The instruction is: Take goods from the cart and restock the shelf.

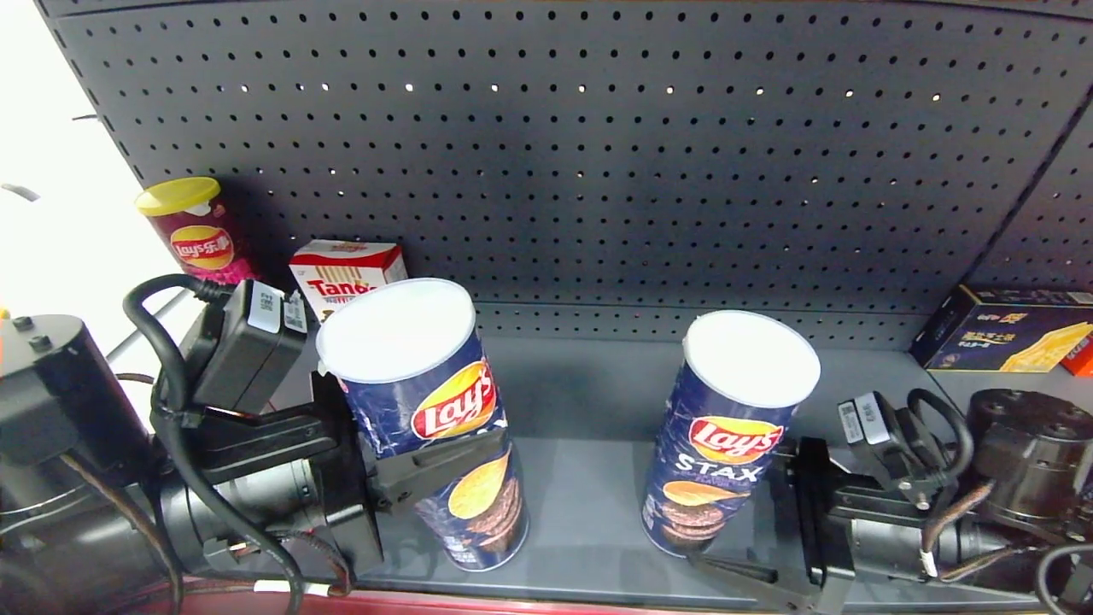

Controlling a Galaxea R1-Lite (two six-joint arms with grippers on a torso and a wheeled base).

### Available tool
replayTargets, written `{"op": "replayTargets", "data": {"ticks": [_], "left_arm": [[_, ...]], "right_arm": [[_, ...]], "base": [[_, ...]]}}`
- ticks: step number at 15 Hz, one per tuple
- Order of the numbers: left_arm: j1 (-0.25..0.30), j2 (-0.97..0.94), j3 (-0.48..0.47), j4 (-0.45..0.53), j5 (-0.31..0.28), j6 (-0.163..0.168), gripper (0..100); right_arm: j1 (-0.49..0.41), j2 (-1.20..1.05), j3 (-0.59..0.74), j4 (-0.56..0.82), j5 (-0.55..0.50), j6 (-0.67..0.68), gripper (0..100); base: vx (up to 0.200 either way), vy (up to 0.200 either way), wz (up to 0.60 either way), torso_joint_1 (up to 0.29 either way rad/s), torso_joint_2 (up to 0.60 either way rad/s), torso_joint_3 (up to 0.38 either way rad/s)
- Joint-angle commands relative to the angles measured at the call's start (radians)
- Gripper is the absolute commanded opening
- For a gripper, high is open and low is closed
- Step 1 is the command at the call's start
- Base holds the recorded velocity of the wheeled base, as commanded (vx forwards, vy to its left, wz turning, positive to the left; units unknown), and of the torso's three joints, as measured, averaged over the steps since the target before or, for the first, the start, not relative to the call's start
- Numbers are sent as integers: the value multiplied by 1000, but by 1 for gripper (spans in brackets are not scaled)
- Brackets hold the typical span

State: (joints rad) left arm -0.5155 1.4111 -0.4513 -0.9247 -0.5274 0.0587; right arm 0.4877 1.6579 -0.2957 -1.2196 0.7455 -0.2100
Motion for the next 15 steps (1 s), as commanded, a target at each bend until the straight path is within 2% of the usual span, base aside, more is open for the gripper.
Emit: {"op": "replayTargets", "data": {"ticks": [1, 3, 6, 7, 10, 11, 12, 15], "left_arm": [[-1, 2, 0, 0, -2, 1, 0], [-1, 2, -1, 0, 0, 1, 0], [-1, 2, 2, 0, 0, 1, 0], [-1, 0, 2, 0, 1, 1, 0], [-1, 0, 2, 0, 1, 1, 0], [-1, 0, 2, 0, 0, 1, 0], [-1, 0, 2, 0, 0, 3, 0], [0, 0, 0, -2, 0, 3, 0]], "right_arm": [[-21, -155, 78, -1, 2, 0, 100], [-52, -248, 116, 8, 2, 0, 100], [-144, -395, 171, 12, -71, 12, 100], [-184, -448, 184, 20, -120, 23, 100], [-219, -544, 195, 61, -282, 27, 100], [-267, -609, 207, 121, -377, 31, 100], [-287, -653, 214, 166, -425, 31, 100], [-293, -782, 218, 331, -592, 31, 100]], "base": [[0, 0, 0, 0, 0, 0], [0, 0, 0, 0, 0, 0], [0, 0, 0, 0, 0, 0], [0, 0, 0, 0, 0, 0], [0, 0, 0, 0, 0, 0], [0, 0, 0, 0, 0, 0], [0, 0, 0, 0, 0, 0], [0, 0, 0, 0, 0, 0]]}}
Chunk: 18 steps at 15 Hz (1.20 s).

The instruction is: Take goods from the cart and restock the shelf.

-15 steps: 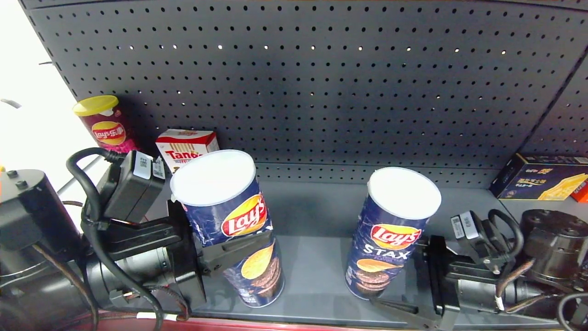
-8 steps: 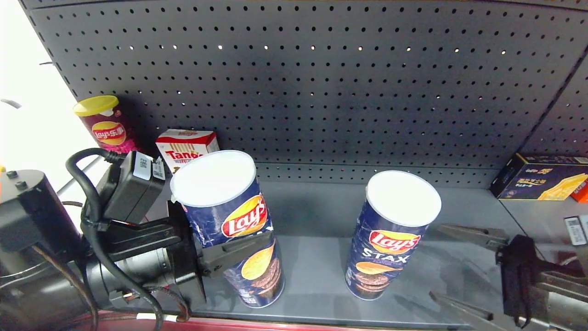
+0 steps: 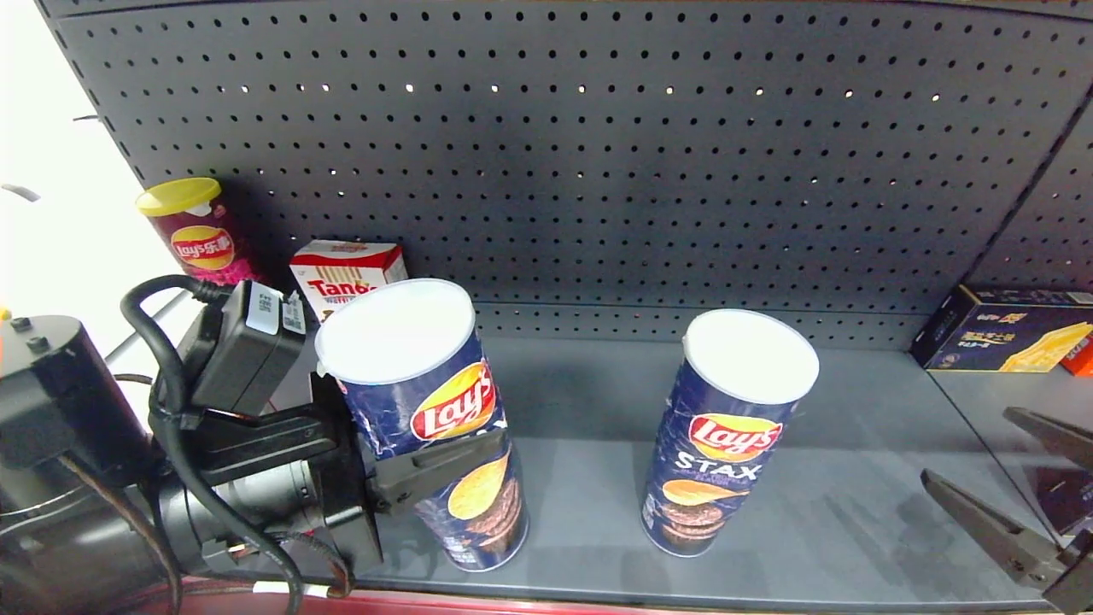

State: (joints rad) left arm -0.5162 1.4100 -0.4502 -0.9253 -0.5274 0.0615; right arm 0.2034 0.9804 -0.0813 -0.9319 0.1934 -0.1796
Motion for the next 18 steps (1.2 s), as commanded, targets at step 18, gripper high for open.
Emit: {"op": "replayTargets", "data": {"ticks": [18], "left_arm": [[-7, 0, -15, -6, 1, 6, 0]], "right_arm": [[-150, -899, 71, 895, -239, 97, 100]], "base": [[0, 0, 0, 0, 0, 0]]}}
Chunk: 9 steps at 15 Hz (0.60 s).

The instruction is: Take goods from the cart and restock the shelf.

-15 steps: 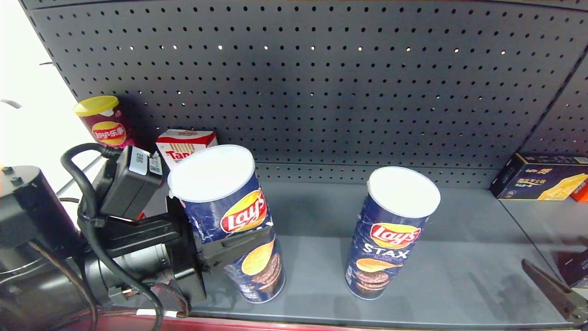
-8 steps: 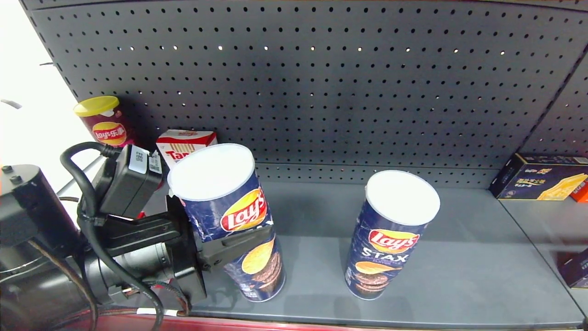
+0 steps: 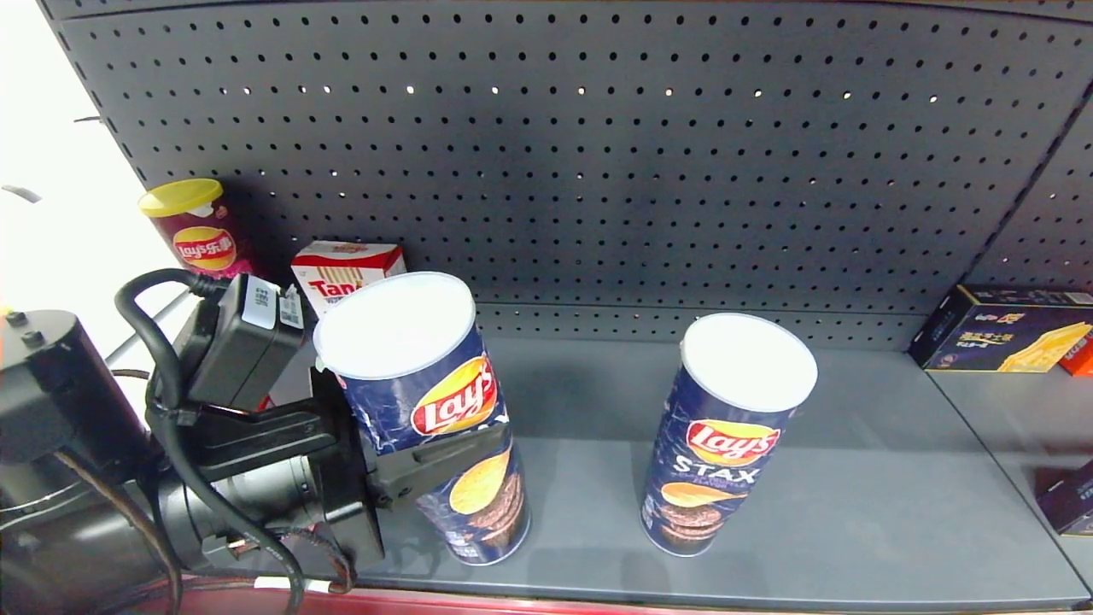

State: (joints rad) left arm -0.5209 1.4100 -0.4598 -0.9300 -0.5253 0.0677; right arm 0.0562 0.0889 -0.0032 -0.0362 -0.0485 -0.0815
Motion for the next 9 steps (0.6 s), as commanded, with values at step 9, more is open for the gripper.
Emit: {"op": "replayTargets", "data": {"ticks": [9], "left_arm": [[-1, 3, -14, -1, 15, 37, 0]], "right_arm": [[-88, -15, -11, 9, -266, 46, 100]], "base": [[0, 0, 0, 0, 0, 0]]}}
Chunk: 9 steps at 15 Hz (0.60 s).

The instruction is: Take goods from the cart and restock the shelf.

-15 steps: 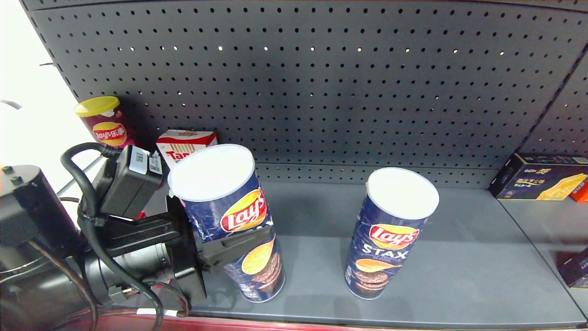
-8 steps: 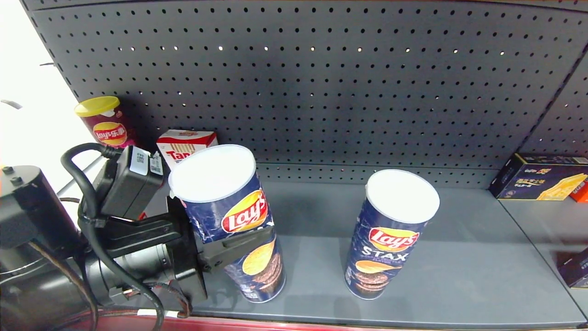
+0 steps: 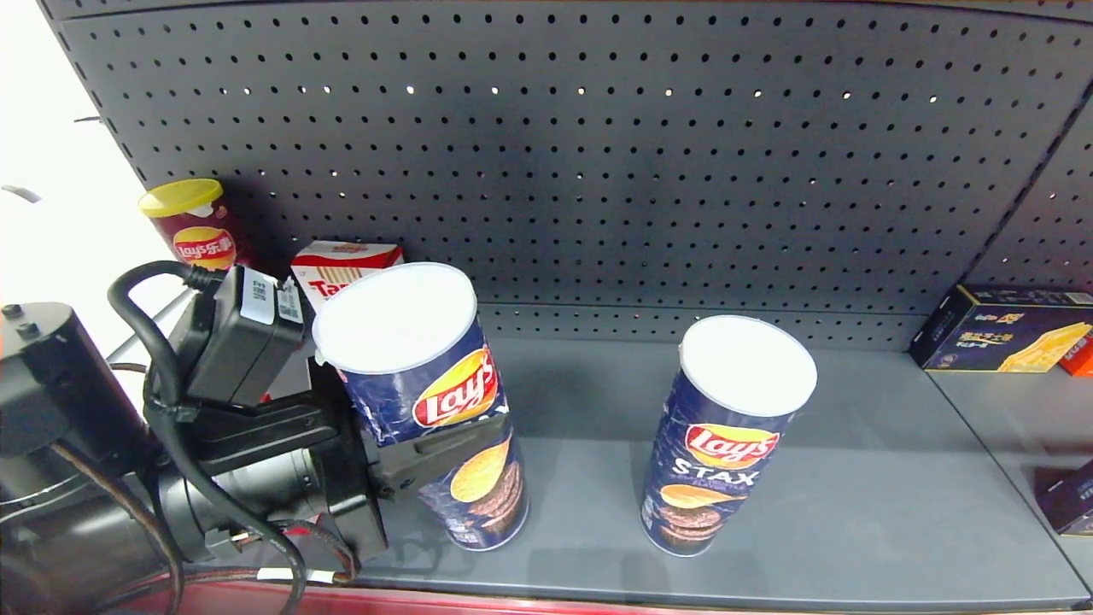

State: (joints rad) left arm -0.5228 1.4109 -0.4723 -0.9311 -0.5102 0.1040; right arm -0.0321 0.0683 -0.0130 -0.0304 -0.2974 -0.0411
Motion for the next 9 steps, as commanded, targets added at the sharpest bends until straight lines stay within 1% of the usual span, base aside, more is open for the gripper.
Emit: {"op": "replayTargets", "data": {"ticks": [1, 2, 3, 5, 7, 8, 9], "left_arm": [[4, 8, -2, 0, -1, 0, 0], [4, 8, -3, 0, -1, 0, 0], [6, 8, -6, 0, -2, -1, 0], [6, 10, -8, 1, -8, -3, 0], [4, 10, -17, 3, -14, -3, 0], [6, 23, -31, 0, -17, -1, 0], [4, 23, -26, 0, -19, -1, 0]], "right_arm": [[3, 4, 1, -2, -14, 15, 100], [18, -16, -1, 4, 18, 10, 100], [37, -38, 1, 4, 110, 12, 100], [31, -56, 4, -3, 284, 27, 100], [31, -59, 4, -3, 271, 27, 100], [31, -59, 4, 0, 146, 69, 100], [31, -59, 5, -3, 141, 81, 100]], "base": [[0, 0, 0, 0, 0, 0], [0, 0, 0, 0, 0, 0], [0, 0, 0, 0, 0, 0], [0, 0, 0, 0, 0, 0], [0, 0, 0, 0, 0, 0], [0, 0, 0, 0, 0, 0], [0, 0, 0, 0, 0, 0]]}}
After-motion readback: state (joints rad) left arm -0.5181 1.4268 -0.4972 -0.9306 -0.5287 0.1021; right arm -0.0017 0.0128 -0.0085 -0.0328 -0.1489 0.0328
